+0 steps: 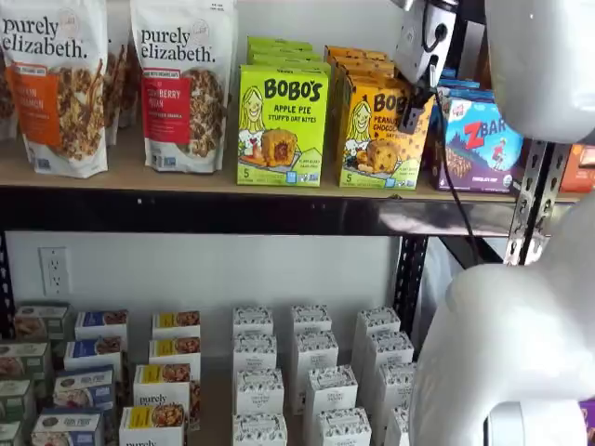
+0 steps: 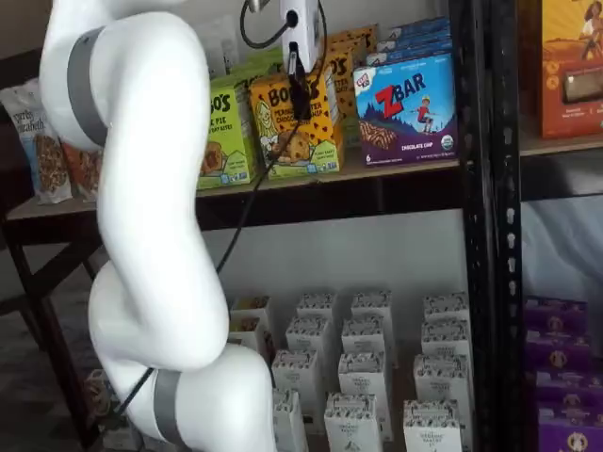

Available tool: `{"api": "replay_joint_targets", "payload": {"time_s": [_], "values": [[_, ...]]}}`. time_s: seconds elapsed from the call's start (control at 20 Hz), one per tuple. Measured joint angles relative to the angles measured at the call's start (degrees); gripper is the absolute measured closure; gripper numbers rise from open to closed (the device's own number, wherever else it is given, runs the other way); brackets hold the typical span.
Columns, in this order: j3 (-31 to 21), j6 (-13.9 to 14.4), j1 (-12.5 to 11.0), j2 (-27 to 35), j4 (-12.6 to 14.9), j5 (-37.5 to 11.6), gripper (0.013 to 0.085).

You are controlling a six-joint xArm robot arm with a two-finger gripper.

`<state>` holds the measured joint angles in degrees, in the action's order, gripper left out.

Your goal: Pick up the orange box on the top shelf, the fifth box from the left

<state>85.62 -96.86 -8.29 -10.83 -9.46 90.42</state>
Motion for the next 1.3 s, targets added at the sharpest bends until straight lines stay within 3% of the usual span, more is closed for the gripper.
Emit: {"api": "replay_joint_targets", "payload": {"time_s": [0.1,0.25,0.45,1.05,1.3], "values": [[0.06,0.07,0.07,0.04,-0.01,0.14,0.0490],[0.02,0.13,0.13,0.03,-0.02,0.18,0.0530],[0.05,0.17,0.17,0.04,-0.04,0.31,0.0650],[-0.44,0.66,0.36,-1.12,-1.55,0.49,0.0650],[-0.66,0.87,0.30,-2.70,-1.47,2.81,0.0650]]}}
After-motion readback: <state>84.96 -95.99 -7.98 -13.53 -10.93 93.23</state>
